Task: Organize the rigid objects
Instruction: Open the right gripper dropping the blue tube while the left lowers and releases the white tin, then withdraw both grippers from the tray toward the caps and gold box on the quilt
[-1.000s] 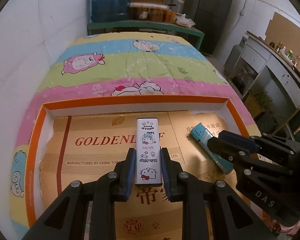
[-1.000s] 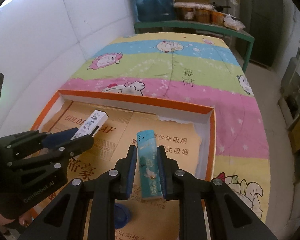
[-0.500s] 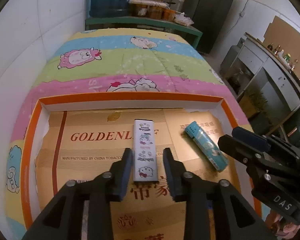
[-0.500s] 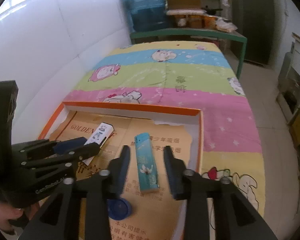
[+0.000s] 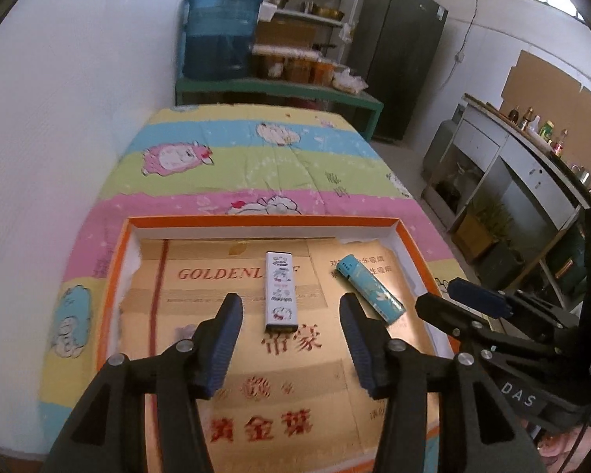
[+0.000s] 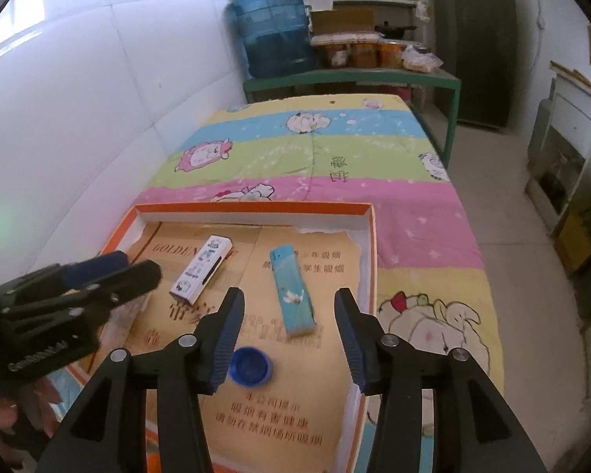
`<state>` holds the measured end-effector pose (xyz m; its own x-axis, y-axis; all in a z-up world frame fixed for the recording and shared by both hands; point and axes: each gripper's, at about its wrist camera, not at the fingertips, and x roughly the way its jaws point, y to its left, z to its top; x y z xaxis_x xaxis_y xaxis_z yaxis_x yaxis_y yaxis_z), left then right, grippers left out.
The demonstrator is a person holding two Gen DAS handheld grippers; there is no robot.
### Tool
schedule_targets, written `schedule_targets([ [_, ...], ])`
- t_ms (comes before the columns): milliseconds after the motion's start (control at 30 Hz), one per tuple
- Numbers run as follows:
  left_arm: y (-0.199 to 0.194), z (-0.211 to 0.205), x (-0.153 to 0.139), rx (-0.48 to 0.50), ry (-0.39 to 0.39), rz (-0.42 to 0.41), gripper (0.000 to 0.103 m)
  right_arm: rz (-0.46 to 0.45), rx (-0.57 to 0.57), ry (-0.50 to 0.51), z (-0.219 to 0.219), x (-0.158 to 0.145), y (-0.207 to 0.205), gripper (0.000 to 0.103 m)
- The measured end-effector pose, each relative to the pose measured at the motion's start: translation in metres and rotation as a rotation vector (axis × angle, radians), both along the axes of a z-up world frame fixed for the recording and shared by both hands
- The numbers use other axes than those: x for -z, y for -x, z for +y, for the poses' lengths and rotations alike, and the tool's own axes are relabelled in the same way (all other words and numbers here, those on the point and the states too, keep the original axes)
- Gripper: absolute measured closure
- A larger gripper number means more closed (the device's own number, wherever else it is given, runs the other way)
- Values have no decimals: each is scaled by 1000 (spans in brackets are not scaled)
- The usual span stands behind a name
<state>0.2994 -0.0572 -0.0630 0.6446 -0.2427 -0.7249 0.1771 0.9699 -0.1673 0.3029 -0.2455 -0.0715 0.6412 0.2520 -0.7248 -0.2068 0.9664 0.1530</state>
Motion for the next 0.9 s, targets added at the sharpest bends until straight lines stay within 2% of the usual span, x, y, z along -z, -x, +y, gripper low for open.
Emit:
schedule_targets([
  [267, 48, 16, -15, -18, -44, -71, 52, -8, 20, 16, 4, -4, 40, 54],
  [900, 124, 53, -30, -50, -13, -119, 52, -47, 29, -3, 25, -32, 117, 54],
])
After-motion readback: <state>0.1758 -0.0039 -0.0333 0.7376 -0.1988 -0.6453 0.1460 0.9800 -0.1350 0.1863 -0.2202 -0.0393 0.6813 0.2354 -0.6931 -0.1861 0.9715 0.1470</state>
